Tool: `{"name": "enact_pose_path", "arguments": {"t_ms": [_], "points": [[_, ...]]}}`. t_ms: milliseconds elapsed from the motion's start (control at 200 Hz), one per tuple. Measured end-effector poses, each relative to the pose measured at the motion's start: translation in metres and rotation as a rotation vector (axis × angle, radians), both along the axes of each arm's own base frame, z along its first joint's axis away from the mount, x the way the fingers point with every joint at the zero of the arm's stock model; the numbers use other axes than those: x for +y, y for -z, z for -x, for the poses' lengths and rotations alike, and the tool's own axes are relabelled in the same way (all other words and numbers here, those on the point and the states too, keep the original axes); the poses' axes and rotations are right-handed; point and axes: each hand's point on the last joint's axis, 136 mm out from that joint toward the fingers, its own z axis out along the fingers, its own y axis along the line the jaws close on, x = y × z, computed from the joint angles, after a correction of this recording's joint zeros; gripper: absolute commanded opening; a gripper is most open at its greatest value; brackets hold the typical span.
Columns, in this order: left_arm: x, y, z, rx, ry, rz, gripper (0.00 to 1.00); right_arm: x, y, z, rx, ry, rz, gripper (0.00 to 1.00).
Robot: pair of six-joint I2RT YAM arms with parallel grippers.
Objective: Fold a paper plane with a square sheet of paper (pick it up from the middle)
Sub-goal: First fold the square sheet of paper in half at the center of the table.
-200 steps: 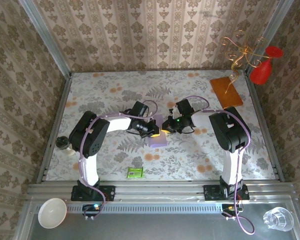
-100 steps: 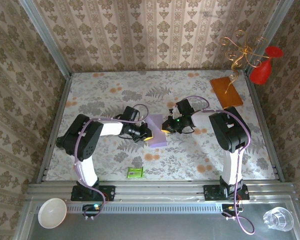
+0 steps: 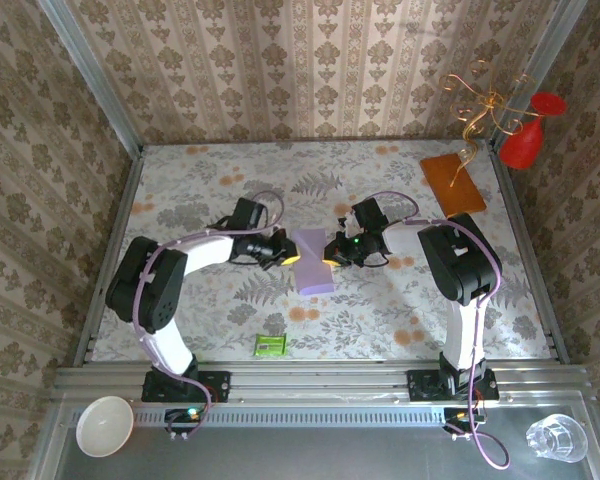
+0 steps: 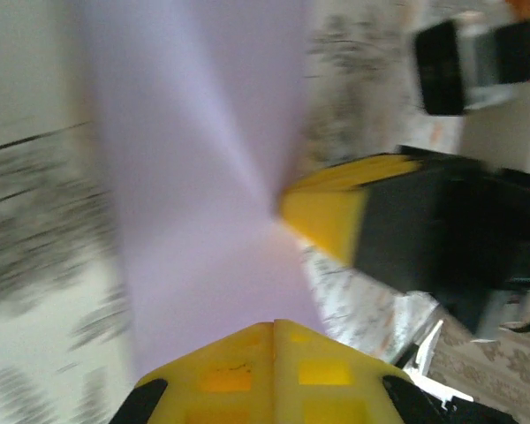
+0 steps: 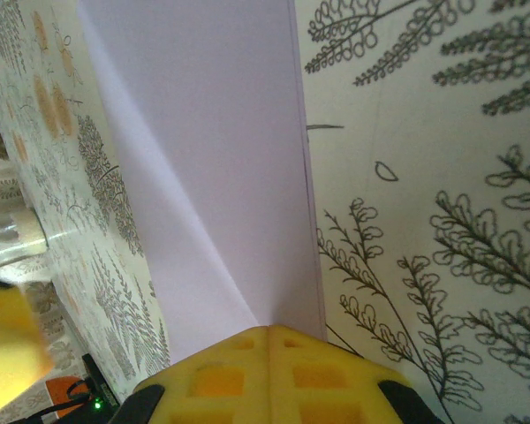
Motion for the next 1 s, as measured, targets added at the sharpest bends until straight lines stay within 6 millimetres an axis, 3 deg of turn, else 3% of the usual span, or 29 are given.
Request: {"name": "enact_pose_path", "arguments": {"t_ms": [75,140,285,465,785,880,1000], "points": [[-0.018,-0.001,-0.002,-0.013,0.033,0.020,0.02,0.000,0.000,0.000,0.000,0.000,0.000,0.06],[-0.022,0.011,0.000,0.017,0.035,0.013,0.01,0.000,0.000,0.000,0.000,0.000,0.000,0.06],[-0.012,0.044,0.004,0.107,0.001,-0.031,0.01,0.000,0.000,0.000,0.000,0.000,0.000,0.06],[0.004,0.054,-0.001,0.130,-0.042,-0.056,0.01,0.000,0.000,0.000,0.000,0.000,0.000,0.06],[0.047,0.052,-0.004,0.113,-0.134,-0.086,0.02,0.000,0.000,0.000,0.000,0.000,0.000,0.06],[0.040,0.043,0.001,0.085,-0.114,-0.093,0.02,0.000,0.000,0.000,0.000,0.000,0.000,0.06],[0.011,0.025,0.010,0.041,-0.039,-0.074,0.02,0.000,0.000,0.000,0.000,0.000,0.000,0.06]]}}
